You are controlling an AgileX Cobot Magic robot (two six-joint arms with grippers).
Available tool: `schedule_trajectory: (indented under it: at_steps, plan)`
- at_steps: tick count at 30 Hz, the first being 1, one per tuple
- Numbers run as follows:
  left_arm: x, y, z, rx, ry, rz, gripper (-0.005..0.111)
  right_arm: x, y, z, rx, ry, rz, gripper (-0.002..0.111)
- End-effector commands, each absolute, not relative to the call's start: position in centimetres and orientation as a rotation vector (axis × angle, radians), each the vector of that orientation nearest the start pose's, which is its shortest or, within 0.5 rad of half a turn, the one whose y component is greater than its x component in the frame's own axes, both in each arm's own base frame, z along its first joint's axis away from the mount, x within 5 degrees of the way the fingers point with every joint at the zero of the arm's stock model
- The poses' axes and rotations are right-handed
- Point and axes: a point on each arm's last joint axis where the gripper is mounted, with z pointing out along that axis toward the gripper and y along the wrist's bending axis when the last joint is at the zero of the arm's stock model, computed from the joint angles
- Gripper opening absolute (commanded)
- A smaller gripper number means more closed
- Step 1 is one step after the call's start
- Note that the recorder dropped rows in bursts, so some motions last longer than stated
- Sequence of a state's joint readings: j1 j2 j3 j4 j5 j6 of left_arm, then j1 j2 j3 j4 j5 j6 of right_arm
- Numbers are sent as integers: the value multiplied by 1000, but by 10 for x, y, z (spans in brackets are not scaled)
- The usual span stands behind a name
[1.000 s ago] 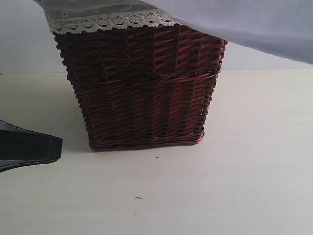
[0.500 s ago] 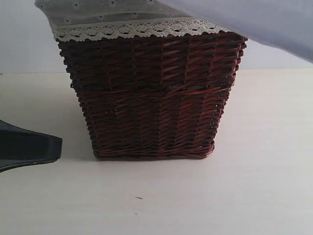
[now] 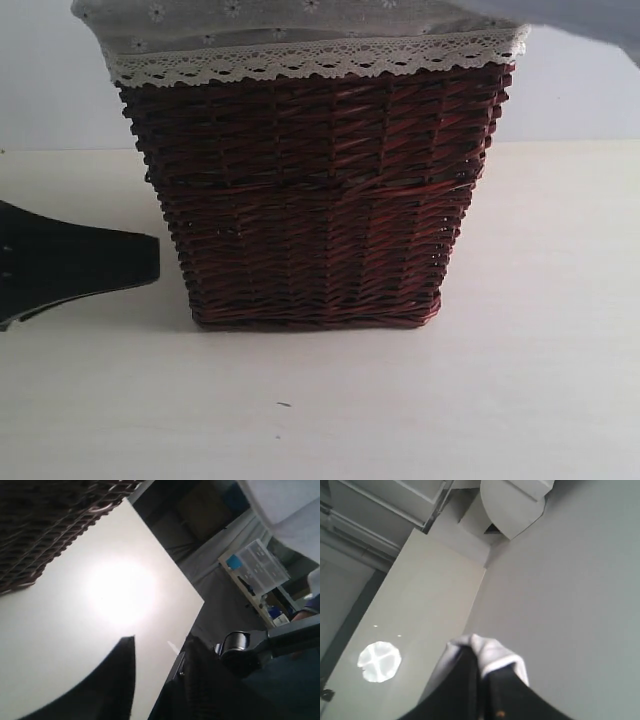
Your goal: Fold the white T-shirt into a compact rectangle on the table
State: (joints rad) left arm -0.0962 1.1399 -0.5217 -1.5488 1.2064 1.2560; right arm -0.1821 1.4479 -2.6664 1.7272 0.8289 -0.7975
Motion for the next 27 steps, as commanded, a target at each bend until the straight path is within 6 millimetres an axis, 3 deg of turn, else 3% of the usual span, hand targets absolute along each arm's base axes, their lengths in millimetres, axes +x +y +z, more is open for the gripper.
schedule_trajectory:
  at_steps: [1,6,9,13,15,17,21,27]
  plan:
    - [175,-119,261,546,1943,-1499,17,59,63,711,-732,626,935,0]
    - [191,-145,236,648,1972,-1457,4,50,70,704,-818,685,979,0]
    - [216,-166,224,663,2049,-1383,14,39,71,705,-826,669,969,0]
    - [257,-205,230,725,2012,-1409,41,30,74,703,-837,710,1035,0]
    - [281,-228,226,686,2049,-1397,43,23,77,700,-875,730,1041,0]
    - [294,-238,220,661,2076,-1371,43,17,78,701,-875,719,1036,0]
    - [318,-238,212,541,2141,-1178,43,8,80,701,-888,721,1052,0]
    - [324,-240,229,543,2085,-1160,43,-9,87,692,-983,826,1127,0]
